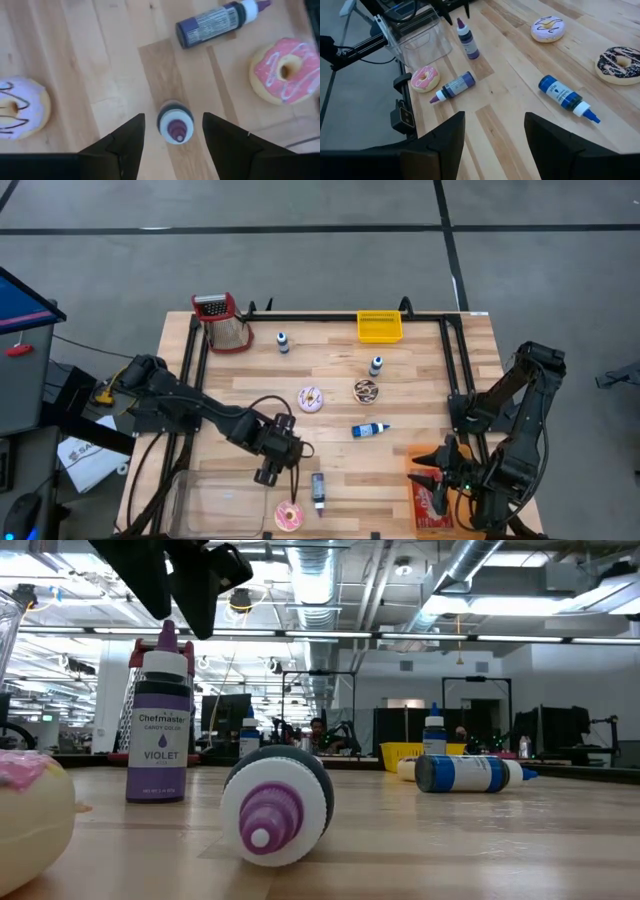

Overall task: Pick & Place Food Item
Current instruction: Put the top violet food coloring bottle into the transparent bin

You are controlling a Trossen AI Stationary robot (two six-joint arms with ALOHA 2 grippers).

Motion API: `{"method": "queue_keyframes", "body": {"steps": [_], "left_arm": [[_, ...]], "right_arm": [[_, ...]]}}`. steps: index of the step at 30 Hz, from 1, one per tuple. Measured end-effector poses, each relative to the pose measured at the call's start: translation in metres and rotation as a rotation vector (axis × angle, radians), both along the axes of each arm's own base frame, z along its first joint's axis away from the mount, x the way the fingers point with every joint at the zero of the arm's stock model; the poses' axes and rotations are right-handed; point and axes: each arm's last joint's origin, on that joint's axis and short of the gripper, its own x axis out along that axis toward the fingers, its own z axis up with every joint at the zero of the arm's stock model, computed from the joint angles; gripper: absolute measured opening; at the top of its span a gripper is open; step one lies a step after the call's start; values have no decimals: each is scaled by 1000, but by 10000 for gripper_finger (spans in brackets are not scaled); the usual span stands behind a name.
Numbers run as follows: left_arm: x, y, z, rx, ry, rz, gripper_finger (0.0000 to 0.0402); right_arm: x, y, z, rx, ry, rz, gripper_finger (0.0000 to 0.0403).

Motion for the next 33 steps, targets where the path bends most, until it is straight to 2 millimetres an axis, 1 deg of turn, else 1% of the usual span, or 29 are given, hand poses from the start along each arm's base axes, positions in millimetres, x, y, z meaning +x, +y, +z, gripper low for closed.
{"method": "queue_keyframes", "body": {"steps": [10, 13, 16, 18, 33], "left_arm": [[-1, 2, 0, -6, 11, 45, 252], [2, 0, -8, -6, 34, 44, 258], [4, -2, -21, -8, 81, 37, 257], [6, -3, -25, -8, 89, 36, 254], [7, -3, -24, -13, 80, 39, 211]], "right_arm": [[0, 0, 0, 2, -1, 1, 198], [-1, 1, 0, 4, -2, 4, 198], [-2, 2, 0, 5, -2, 8, 198], [-2, 2, 0, 5, -2, 8, 198], [-3, 3, 0, 5, -5, 18, 198]]}}
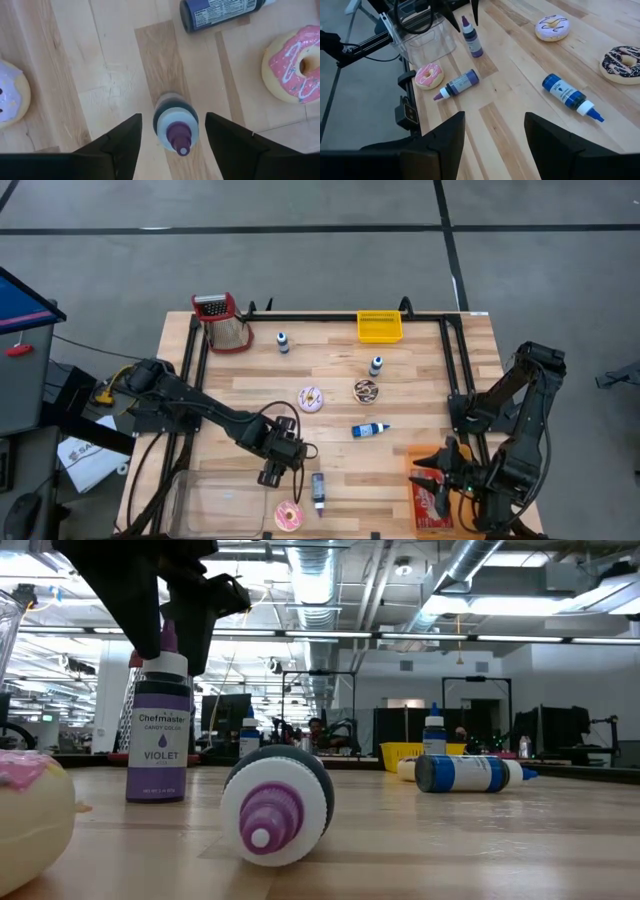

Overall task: Pick & Place Food Item
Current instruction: Put the top violet food coloring bottle into the transparent bin

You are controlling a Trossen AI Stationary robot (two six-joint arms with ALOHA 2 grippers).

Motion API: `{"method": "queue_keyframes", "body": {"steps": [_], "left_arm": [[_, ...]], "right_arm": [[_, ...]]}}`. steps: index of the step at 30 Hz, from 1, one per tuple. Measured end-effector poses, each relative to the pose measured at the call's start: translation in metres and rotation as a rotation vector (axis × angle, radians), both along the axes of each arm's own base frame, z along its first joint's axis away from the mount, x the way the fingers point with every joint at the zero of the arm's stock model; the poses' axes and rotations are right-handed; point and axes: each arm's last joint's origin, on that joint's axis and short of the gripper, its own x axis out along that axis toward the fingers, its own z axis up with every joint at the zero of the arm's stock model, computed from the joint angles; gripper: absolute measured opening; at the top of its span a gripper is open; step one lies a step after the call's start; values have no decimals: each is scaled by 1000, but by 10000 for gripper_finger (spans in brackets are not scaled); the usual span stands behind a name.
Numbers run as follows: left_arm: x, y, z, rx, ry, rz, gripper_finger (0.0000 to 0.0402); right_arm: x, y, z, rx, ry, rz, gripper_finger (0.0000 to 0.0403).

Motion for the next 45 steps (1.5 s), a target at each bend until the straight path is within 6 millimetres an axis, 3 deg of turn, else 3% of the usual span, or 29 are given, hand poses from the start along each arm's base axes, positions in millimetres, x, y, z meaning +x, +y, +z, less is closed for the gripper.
{"method": "queue_keyframes", "body": {"steps": [12, 30, 34, 38, 45], "left_arm": [[1, 0, -5, 8, 19, 8, 204], [1, 1, -5, 7, 26, 46, 111], [1, 3, -3, 14, 16, 57, 108], [-2, 5, 7, 21, -28, 66, 108], [-25, 17, 50, 14, -139, 105, 108]], "right_arm": [[0, 1, 0, 3, -1, 2, 198], [-1, 1, 0, 4, -3, 6, 198], [-1, 1, 0, 3, -3, 5, 198], [-1, 1, 0, 2, -7, 4, 198], [-1, 1, 0, -4, -6, 4, 198]]}}
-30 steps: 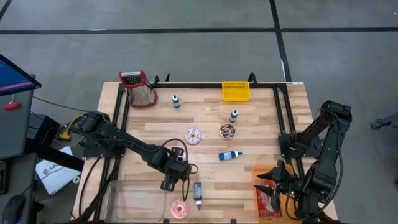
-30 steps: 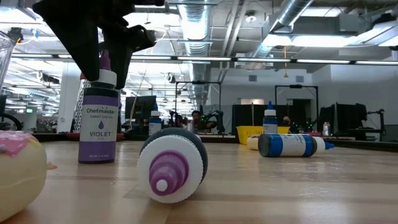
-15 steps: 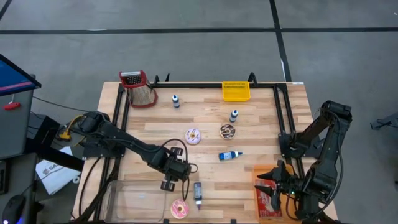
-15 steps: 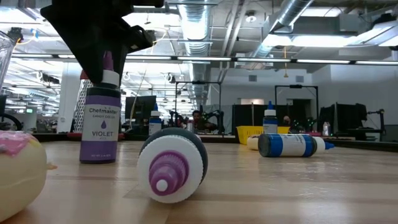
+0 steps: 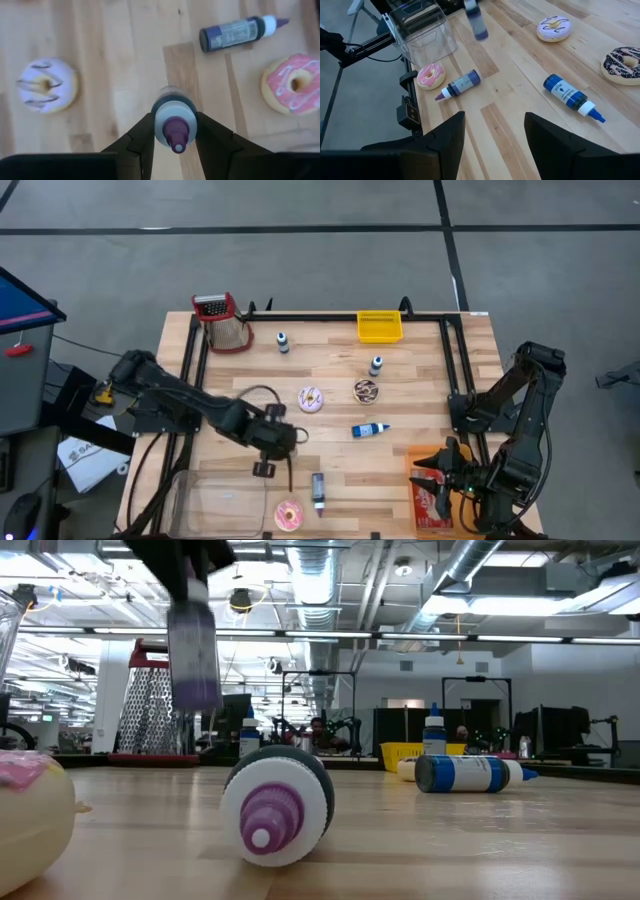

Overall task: Pick & Place Food Item
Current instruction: Put the top violet food coloring bottle into the transparent bin

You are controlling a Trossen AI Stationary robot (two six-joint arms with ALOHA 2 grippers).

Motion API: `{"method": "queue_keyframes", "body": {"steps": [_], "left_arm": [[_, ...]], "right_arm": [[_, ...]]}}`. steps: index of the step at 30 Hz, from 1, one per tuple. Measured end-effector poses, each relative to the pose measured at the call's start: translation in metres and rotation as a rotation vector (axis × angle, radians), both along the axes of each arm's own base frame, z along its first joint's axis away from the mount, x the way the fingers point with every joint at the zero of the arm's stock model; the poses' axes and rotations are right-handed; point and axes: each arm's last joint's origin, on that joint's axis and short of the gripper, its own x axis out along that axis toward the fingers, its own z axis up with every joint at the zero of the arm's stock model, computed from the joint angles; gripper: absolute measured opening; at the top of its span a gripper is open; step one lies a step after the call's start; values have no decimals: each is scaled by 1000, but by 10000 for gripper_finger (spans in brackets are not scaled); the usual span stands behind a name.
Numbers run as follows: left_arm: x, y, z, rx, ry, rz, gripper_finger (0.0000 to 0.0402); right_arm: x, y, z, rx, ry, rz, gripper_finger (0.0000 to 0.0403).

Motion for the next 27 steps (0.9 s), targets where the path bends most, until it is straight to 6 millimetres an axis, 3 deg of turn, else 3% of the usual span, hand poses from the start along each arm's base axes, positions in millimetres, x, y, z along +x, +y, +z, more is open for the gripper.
{"method": "queue_keyframes", "body": {"steps": [7, 15, 27], "left_arm": [[-50, 19, 43, -41, -3, 137, 108], [-96, 22, 67, -175, 33, 226, 108], [-132, -17, 68, -290, 101, 297, 108]], "right_arm": [[0, 0, 0, -8, -12, -5, 198], [0, -1, 0, -11, -17, -8, 198], [0, 0, 0, -1, -19, -12, 198]]}}
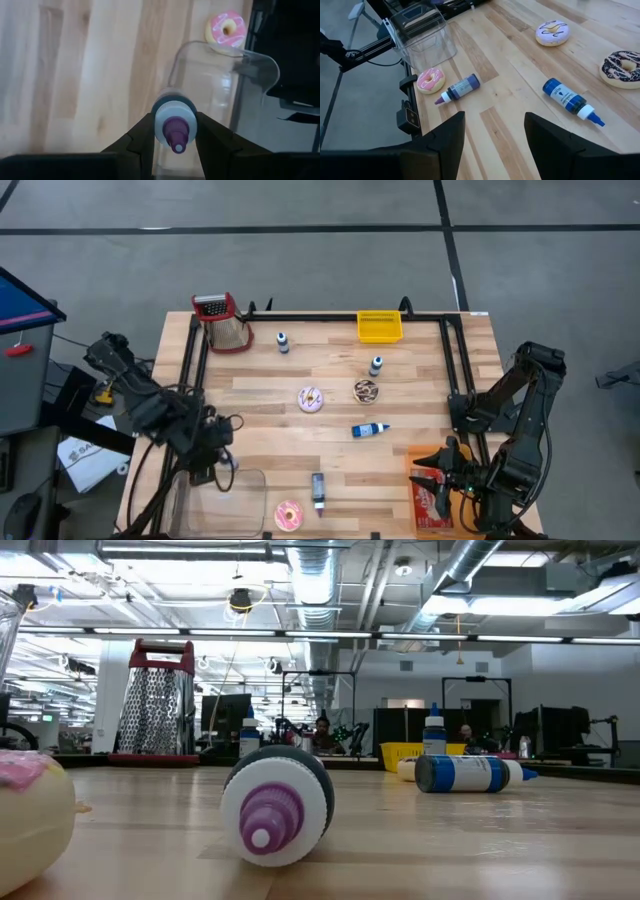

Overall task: Pick & Place Food Item
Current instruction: Put the top violet food coloring bottle into the transparent bin

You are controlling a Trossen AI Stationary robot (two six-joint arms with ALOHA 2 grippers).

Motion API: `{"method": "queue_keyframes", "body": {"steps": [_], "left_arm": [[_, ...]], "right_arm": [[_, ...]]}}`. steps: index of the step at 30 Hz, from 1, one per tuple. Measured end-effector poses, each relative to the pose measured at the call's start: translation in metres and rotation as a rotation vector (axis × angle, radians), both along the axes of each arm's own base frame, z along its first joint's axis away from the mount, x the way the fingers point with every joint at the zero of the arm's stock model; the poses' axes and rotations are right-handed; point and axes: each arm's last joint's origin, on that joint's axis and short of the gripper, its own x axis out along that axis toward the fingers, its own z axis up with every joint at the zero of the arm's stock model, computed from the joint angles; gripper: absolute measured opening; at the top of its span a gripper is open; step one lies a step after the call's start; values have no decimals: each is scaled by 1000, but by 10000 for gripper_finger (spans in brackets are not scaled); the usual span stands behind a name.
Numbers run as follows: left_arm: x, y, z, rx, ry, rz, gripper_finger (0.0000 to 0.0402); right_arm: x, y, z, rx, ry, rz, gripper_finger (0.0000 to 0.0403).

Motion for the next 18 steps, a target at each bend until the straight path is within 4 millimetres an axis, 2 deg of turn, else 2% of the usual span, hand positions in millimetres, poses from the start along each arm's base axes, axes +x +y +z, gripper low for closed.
{"method": "queue_keyframes", "body": {"steps": [10, 18], "left_arm": [[-22, -38, -7, -39, -8, 44, 108], [-29, -71, -25, -41, 30, 76, 108]], "right_arm": [[1, 0, 1, -5, -21, -10, 198], [1, 0, 1, 2, -28, -13, 198]]}}
